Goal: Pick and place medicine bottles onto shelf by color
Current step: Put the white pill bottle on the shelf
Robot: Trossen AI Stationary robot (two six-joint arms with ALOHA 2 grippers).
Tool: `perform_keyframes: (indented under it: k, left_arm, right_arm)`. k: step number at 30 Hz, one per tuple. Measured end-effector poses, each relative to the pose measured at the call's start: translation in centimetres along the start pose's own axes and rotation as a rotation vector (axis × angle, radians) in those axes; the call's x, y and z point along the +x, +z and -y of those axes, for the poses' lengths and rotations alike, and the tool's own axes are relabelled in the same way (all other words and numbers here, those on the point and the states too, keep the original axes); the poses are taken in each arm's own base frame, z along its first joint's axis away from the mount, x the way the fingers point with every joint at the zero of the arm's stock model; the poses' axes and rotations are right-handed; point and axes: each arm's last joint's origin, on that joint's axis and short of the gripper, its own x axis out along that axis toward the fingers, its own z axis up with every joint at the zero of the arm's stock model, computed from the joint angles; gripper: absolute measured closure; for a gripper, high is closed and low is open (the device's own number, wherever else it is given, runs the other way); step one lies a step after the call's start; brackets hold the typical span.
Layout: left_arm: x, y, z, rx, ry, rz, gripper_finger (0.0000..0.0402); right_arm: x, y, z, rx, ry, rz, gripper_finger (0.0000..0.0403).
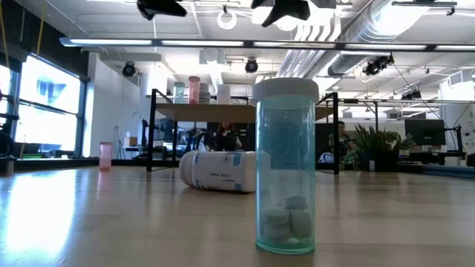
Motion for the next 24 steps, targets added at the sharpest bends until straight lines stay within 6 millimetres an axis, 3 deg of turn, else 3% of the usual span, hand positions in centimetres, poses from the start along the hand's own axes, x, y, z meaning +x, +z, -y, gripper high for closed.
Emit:
perform_keyframes:
  k: [9, 17, 24]
  left_arm:
    - [-4.0, -3.7, 0.3, -0.148, -0.022, 0.084, 0.0177]
    - [-5.2, -5.9, 0.6, -0.202, -0.042, 0.157, 0.0177]
    - [-5.7, -6.2, 0.6, -0.208, -0.048, 0.172, 0.0177]
  right_arm:
    - [1.6, 0.1, -2.2, 0.014, 0.061, 0.042, 0.0144]
    - [4.8, -0.6, -3.8, 0.039, 0.083, -0.025, 0.0142]
    - [7.9, -1.6, -5.2, 0.013, 0.097, -0.107, 0.0142]
